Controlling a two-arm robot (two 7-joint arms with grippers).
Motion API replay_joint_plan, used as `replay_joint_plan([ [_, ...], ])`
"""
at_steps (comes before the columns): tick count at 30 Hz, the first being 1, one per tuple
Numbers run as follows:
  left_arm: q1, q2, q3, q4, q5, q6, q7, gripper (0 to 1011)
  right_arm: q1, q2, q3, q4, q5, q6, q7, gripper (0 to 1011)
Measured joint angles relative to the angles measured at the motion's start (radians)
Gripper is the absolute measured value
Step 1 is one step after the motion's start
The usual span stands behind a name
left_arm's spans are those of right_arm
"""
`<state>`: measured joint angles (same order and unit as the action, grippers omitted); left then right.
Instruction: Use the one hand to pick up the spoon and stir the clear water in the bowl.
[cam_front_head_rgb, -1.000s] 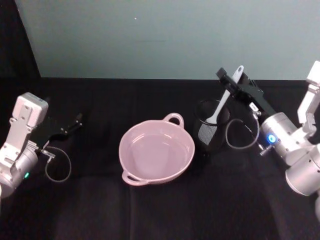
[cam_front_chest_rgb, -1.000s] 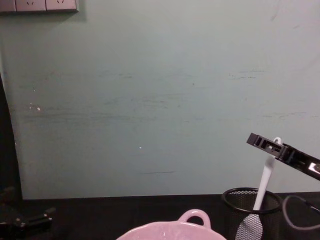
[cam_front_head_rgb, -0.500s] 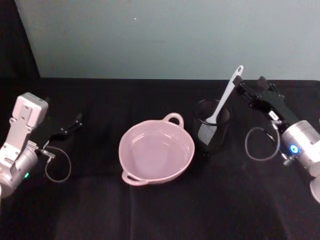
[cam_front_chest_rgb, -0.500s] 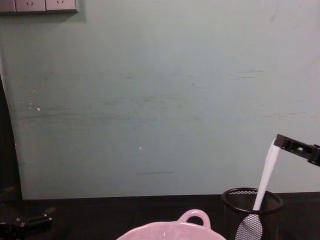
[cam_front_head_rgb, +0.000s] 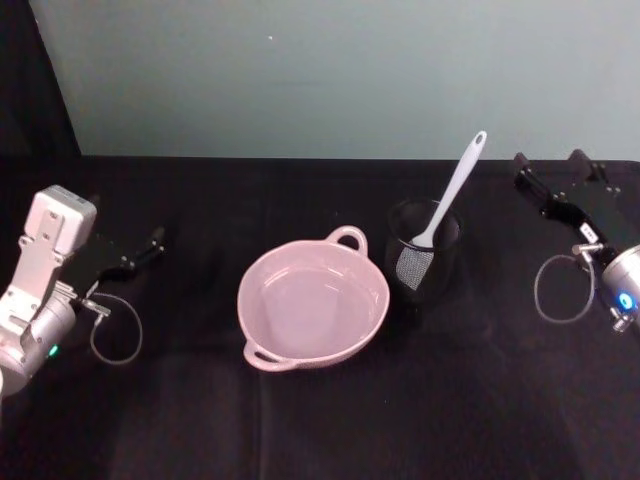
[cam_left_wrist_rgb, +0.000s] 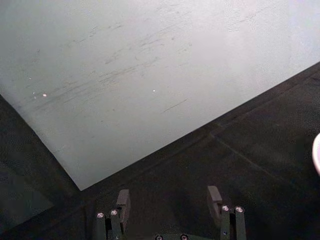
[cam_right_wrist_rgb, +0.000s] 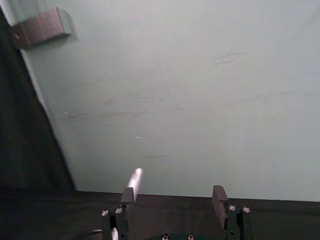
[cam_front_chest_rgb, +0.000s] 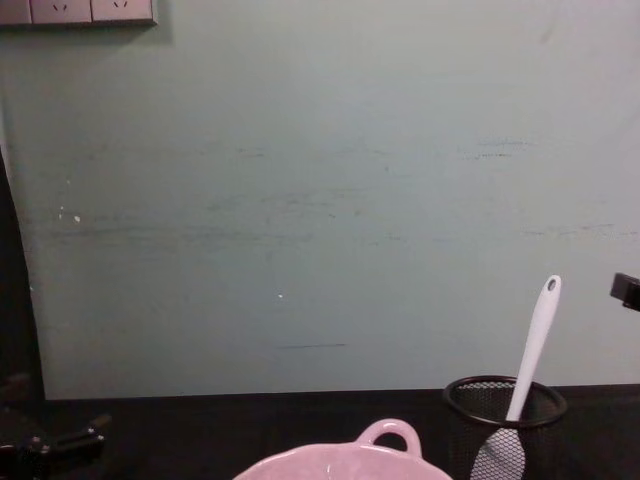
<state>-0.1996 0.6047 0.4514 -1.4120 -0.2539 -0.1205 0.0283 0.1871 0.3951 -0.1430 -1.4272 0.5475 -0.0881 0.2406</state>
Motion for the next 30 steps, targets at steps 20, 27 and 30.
replay_joint_plan([
  [20,0.0,0.0,0.0,0.0,0.0,0.0,0.0,1011,0.102,-0.07,-0.017,0.242,-0.212,-0.083,-0.102,1003],
  [27,0.0,0.0,0.0,0.0,0.0,0.0,0.0,1011,0.112,-0.08,-0.012,0.264,-0.202,-0.083,-0.085,1002],
  [30,0.0,0.0,0.0,0.0,0.0,0.0,0.0,1011,0.111,-0.079,-0.013,0.262,-0.203,-0.083,-0.086,1002],
])
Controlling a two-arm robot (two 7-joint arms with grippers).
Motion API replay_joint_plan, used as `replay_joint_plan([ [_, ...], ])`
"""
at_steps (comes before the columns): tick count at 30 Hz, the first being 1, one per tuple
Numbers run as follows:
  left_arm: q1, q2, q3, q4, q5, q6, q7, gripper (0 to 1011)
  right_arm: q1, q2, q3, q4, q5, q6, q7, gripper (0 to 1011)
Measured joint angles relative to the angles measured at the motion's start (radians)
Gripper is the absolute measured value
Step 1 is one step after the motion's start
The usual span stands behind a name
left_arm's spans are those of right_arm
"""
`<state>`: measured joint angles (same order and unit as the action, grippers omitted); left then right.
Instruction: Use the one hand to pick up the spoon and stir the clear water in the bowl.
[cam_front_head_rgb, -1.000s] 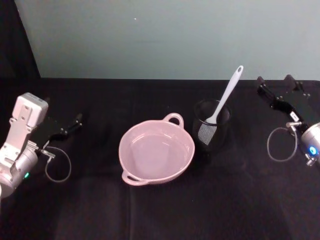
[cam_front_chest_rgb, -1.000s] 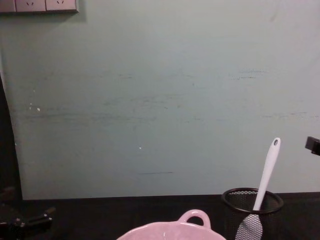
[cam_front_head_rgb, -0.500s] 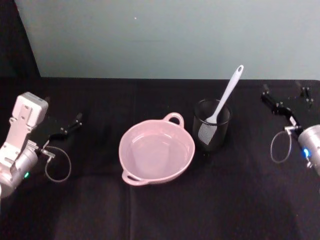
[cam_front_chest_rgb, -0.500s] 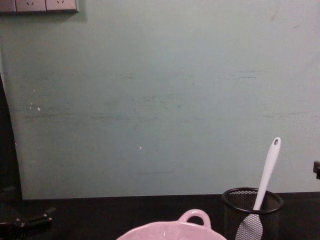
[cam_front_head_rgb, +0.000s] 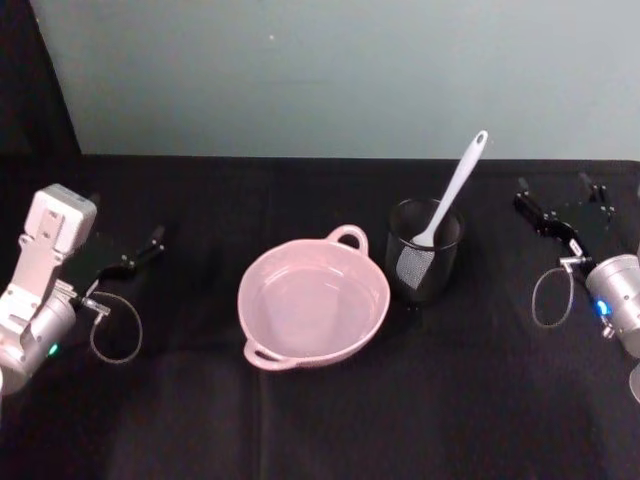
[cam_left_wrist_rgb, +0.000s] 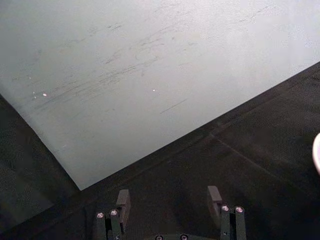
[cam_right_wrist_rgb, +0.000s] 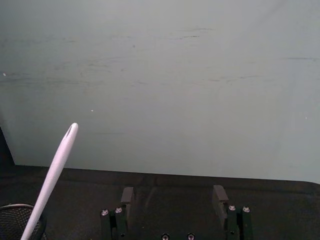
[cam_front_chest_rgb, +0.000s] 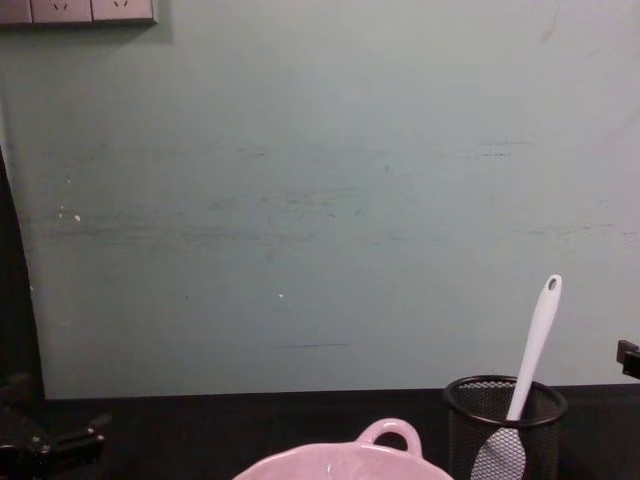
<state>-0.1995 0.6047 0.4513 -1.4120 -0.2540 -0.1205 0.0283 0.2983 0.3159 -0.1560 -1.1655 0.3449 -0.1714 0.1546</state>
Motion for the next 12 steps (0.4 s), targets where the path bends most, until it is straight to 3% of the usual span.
replay_joint_plan([
  [12,0.0,0.0,0.0,0.0,0.0,0.0,0.0,1011,-0.002,0.002,-0.001,-0.004,-0.004,0.0,-0.004,1003],
])
